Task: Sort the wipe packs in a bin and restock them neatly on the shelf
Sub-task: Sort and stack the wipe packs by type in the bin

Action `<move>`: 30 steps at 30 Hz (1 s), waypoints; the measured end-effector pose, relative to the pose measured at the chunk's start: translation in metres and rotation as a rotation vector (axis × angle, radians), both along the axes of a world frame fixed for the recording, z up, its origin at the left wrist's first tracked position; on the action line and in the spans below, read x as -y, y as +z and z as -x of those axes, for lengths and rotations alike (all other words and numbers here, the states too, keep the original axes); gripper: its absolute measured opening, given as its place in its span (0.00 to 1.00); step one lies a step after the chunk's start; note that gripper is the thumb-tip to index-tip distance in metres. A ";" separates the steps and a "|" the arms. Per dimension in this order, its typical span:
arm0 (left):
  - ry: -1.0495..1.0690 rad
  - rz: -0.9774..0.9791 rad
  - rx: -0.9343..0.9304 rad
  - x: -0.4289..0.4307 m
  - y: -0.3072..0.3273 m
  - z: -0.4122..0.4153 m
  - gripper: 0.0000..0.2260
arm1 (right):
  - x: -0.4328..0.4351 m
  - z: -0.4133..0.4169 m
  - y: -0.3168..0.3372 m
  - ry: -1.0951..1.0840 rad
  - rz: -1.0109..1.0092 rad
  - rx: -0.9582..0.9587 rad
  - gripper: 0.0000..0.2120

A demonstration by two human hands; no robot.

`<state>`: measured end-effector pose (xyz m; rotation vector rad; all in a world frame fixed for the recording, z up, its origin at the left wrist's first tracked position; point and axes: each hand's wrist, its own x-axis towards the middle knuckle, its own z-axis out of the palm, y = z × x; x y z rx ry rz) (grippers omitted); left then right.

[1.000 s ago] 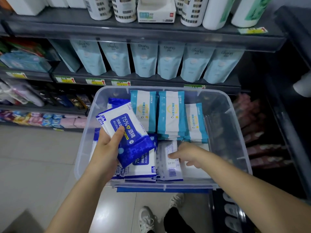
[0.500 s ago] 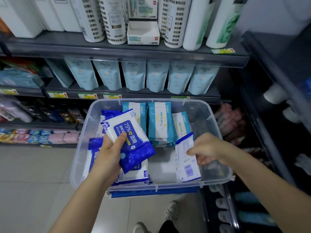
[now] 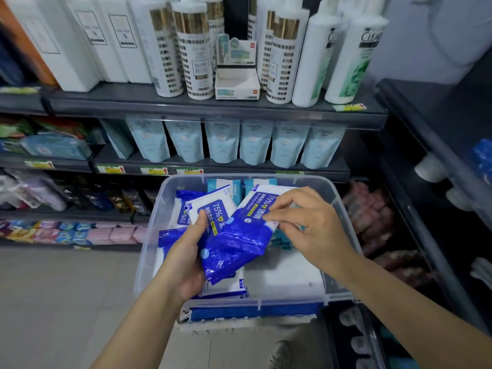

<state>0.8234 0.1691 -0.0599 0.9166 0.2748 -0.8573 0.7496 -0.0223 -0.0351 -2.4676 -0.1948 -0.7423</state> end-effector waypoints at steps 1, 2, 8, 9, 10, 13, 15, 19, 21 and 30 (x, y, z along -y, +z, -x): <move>-0.015 0.008 0.037 -0.003 0.001 0.001 0.19 | -0.001 0.000 -0.001 0.006 -0.007 0.007 0.12; -0.033 0.006 0.082 -0.004 0.002 0.003 0.21 | -0.003 0.000 -0.001 0.012 -0.009 0.009 0.12; -0.063 -0.016 0.219 -0.001 0.006 0.012 0.19 | -0.012 -0.002 -0.002 0.062 0.054 0.044 0.12; -0.060 -0.016 0.218 0.000 0.006 0.012 0.19 | -0.013 -0.002 -0.002 0.063 0.071 0.050 0.12; -0.058 -0.020 0.227 0.001 0.006 0.013 0.19 | -0.012 -0.001 -0.002 0.062 0.100 0.056 0.12; -0.030 -0.055 0.286 0.000 0.006 0.013 0.19 | -0.010 0.001 -0.004 -0.005 0.155 0.037 0.14; 0.002 -0.071 0.311 -0.001 0.006 0.013 0.21 | -0.008 0.000 -0.003 -0.125 -0.025 -0.068 0.17; 0.044 -0.122 0.347 -0.001 0.002 0.010 0.18 | -0.018 -0.002 0.009 -0.142 -0.844 -0.608 0.16; 0.043 -0.143 0.364 0.000 -0.001 0.010 0.17 | -0.026 -0.002 0.002 -0.149 -1.056 -0.713 0.20; -0.066 -0.106 0.411 -0.005 -0.003 0.014 0.18 | -0.048 -0.012 -0.010 -0.229 -1.123 -0.684 0.15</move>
